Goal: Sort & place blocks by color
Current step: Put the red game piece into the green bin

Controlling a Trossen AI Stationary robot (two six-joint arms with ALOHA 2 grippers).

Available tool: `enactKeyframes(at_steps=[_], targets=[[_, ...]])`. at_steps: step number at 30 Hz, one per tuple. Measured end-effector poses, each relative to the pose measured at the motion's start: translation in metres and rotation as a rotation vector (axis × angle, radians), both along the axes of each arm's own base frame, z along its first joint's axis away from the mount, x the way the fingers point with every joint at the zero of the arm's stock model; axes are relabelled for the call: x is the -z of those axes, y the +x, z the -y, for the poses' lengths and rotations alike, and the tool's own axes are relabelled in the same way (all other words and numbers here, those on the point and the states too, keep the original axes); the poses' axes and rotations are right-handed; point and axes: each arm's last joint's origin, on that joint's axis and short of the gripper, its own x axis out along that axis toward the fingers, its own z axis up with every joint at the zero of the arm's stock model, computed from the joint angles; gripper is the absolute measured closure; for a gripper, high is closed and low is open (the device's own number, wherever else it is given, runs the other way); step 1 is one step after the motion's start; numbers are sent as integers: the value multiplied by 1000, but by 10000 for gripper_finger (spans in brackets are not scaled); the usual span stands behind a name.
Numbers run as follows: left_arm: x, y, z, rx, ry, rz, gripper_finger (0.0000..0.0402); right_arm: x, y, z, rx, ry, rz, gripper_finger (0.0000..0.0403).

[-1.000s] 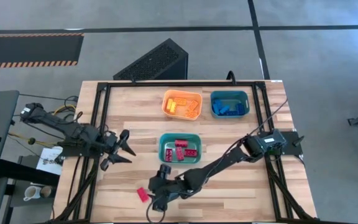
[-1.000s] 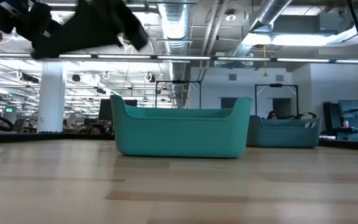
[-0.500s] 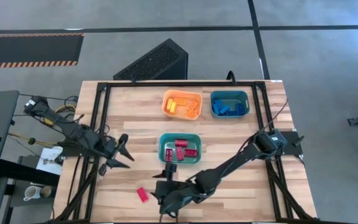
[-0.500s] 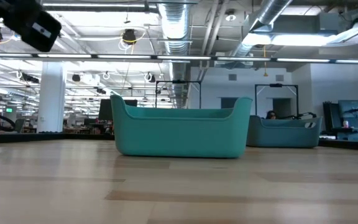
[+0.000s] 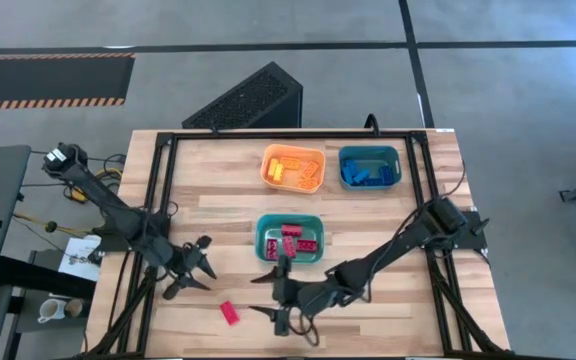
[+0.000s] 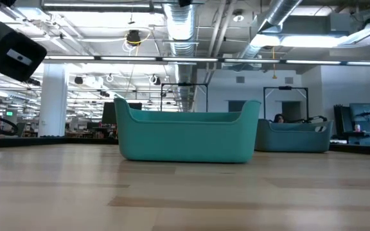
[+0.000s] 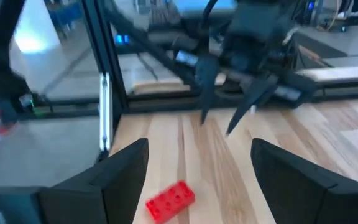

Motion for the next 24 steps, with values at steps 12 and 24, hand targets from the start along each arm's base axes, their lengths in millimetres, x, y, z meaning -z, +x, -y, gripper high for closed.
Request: enactKeyframes(at_steps=[12, 24], targets=[[15, 37, 41, 206, 239, -244, 207, 1, -7, 15, 26, 72, 78, 98], [34, 79, 79, 361, 515, -260, 103, 2, -8, 15, 31, 95, 67, 98]])
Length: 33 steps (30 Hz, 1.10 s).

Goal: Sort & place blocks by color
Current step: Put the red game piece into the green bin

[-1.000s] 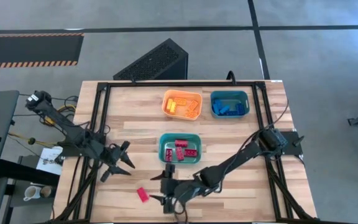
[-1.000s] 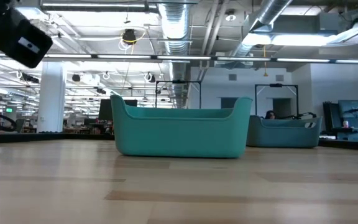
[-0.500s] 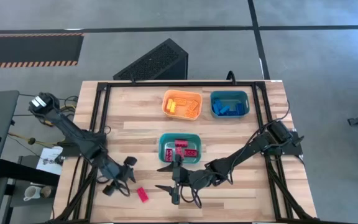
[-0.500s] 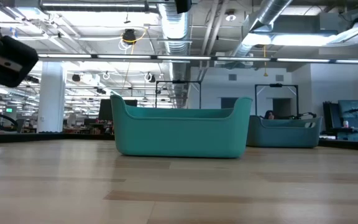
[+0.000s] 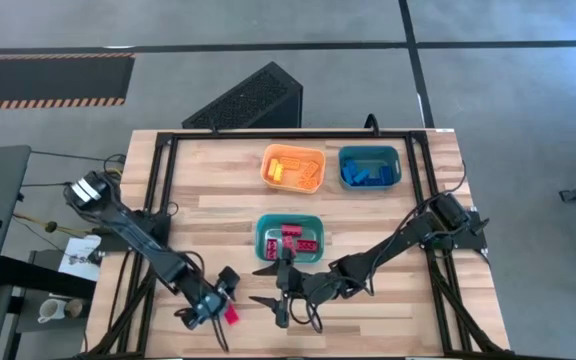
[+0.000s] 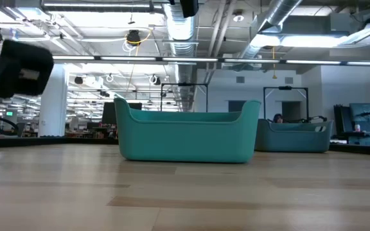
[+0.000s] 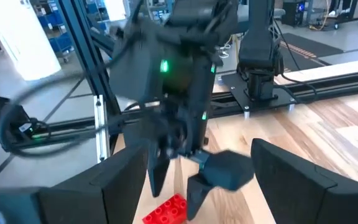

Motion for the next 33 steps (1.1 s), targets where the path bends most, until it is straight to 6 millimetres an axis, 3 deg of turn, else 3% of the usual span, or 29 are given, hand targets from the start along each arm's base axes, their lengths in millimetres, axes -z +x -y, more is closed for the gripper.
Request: enactKeyframes(at_steps=[5, 12, 19, 27, 33], targets=[[19, 3, 4, 40, 37, -52, 152, 2, -1, -1, -3, -9, -22, 98], [26, 7, 5, -19, 14, -65, 301, 2, -1, -1, -3, -8, -22, 98], [10, 12, -10, -134, -27, -49, 299, 1, -1, -2, -4, -5, -16, 98], [-48, 5, -31, -275, -37, 201, 299, -24, -14, -9, 20, -32, -15, 98], [-83, -11, -57, -441, 57, 379, 299, -11, -20, -4, 161, -22, -128, 98]])
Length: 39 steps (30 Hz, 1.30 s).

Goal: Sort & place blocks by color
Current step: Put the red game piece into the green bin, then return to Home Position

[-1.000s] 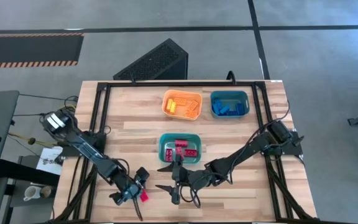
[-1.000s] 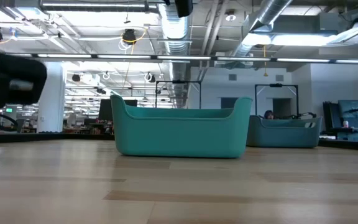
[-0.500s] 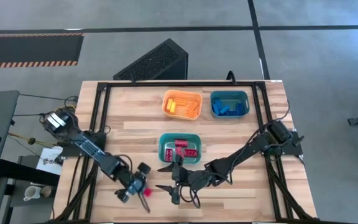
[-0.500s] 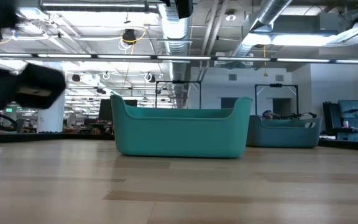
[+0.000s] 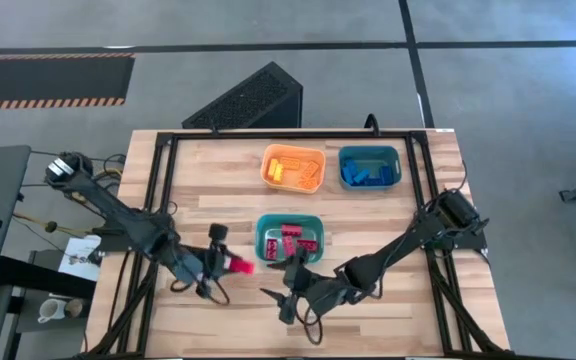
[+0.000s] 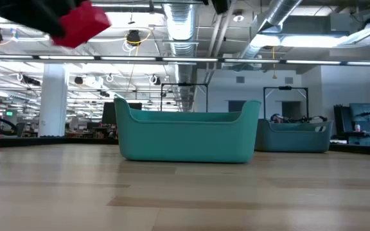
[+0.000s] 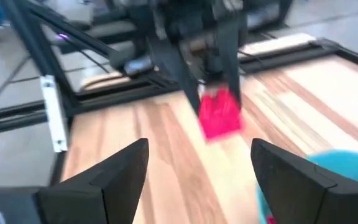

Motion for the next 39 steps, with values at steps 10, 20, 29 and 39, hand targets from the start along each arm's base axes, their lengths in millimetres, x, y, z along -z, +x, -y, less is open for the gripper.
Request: enactKeyframes(at_steps=[10, 20, 29, 39], targets=[[-16, 15, -46, -83, 3, 55, 299, 5, 2, 9, 52, -12, -36, 98], [2, 57, -79, -44, -105, 54, 299, -23, -27, -9, 93, -78, -13, 98], [31, 79, -80, -128, -141, 11, 179, -27, -38, -19, 125, -112, -8, 98], [-6, 60, -85, -225, -167, 97, 55, -65, -51, -5, 102, -162, 34, 99]])
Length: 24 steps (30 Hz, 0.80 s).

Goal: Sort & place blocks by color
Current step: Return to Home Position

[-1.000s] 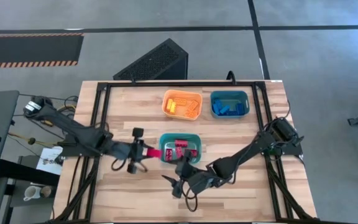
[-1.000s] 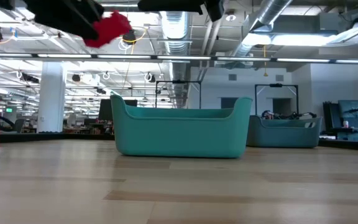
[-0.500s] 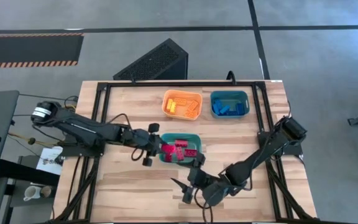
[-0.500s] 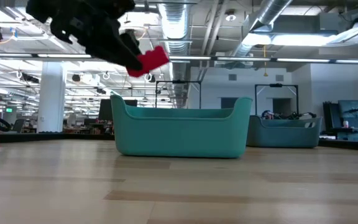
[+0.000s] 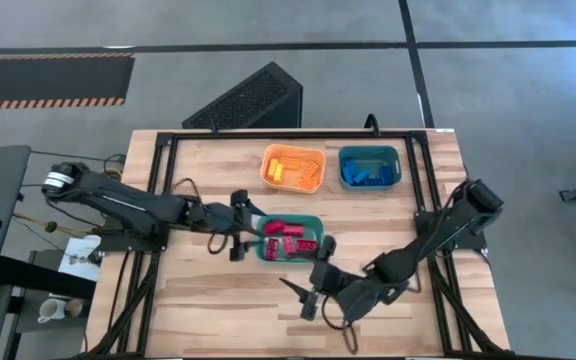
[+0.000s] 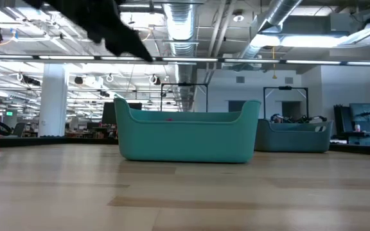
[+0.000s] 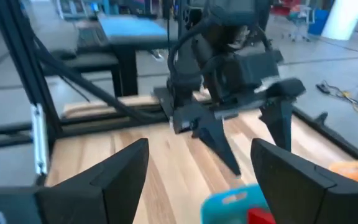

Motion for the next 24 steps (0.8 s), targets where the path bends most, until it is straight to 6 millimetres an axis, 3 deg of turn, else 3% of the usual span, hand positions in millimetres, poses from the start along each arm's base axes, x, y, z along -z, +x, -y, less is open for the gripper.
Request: enactKeyframes(at_steps=[5, 11, 16, 24], targets=[[-50, -37, 1, -20, -18, 199, 104, -40, -18, 11, -49, 0, 80, 107], [-75, -86, 1, 9, -2, 382, 190, -62, -29, 26, -180, -62, 68, 139], [-66, -122, -7, -18, 5, 415, 265, -54, -42, 60, -111, -37, 13, 192], [-27, -156, -19, -41, -27, 468, 369, -6, -93, 121, -22, 67, 12, 306]])
